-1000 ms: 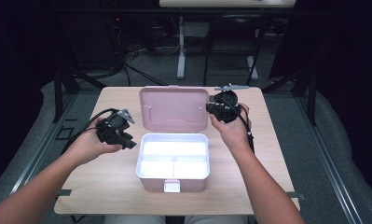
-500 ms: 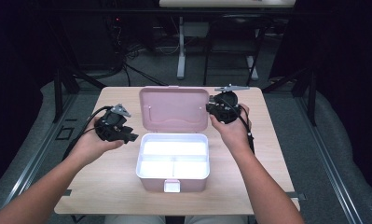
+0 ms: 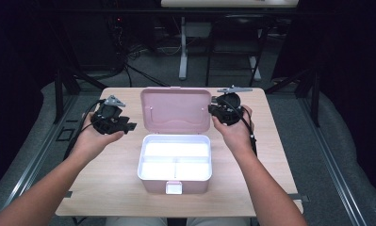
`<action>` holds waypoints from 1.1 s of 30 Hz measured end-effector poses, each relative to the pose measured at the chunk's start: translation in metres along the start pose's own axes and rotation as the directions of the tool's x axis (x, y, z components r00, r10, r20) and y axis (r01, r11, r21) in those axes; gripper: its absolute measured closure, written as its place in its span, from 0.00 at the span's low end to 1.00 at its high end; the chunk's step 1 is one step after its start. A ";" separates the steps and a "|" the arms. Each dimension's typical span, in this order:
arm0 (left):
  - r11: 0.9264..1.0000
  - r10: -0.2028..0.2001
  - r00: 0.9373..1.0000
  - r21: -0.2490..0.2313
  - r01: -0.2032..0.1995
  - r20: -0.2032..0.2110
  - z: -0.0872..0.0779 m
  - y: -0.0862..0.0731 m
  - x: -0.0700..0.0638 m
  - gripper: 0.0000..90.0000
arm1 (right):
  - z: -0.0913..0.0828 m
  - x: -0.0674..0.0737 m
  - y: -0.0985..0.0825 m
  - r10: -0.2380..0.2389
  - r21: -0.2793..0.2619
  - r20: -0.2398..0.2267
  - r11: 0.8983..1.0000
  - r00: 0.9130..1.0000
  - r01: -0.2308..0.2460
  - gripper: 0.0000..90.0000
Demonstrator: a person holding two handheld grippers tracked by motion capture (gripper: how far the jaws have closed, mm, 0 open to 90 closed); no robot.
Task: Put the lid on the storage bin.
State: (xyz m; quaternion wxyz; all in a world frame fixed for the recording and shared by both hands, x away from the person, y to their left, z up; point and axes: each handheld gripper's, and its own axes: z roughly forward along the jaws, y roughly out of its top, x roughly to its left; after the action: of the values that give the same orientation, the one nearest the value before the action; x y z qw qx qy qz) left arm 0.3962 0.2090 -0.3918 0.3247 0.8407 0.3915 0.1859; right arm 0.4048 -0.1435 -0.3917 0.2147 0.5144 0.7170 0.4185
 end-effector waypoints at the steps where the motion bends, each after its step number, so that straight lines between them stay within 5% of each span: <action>1: 1.000 -0.004 1.000 -0.011 0.004 -0.004 -0.001 0.003 0.000 0.68 | 0.000 0.000 0.000 0.000 -0.001 0.000 1.000 1.000 0.000 0.97; 21: 0.988 -0.020 0.998 -0.151 0.012 -0.052 -0.001 0.041 -0.005 0.73 | -0.001 0.001 -0.002 -0.003 -0.009 0.000 1.000 1.000 0.003 0.97; 33: 0.981 -0.034 0.996 -0.195 0.018 -0.077 0.004 0.055 -0.006 0.77 | -0.002 0.001 -0.003 -0.004 -0.015 -0.002 1.000 1.000 0.004 0.97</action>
State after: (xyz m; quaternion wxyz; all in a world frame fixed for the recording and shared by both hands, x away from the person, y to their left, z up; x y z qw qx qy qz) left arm 0.4242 0.1767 -0.3572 0.3916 0.7917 0.3952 0.2522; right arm 0.4019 -0.1441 -0.3928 0.2187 0.5109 0.7151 0.4240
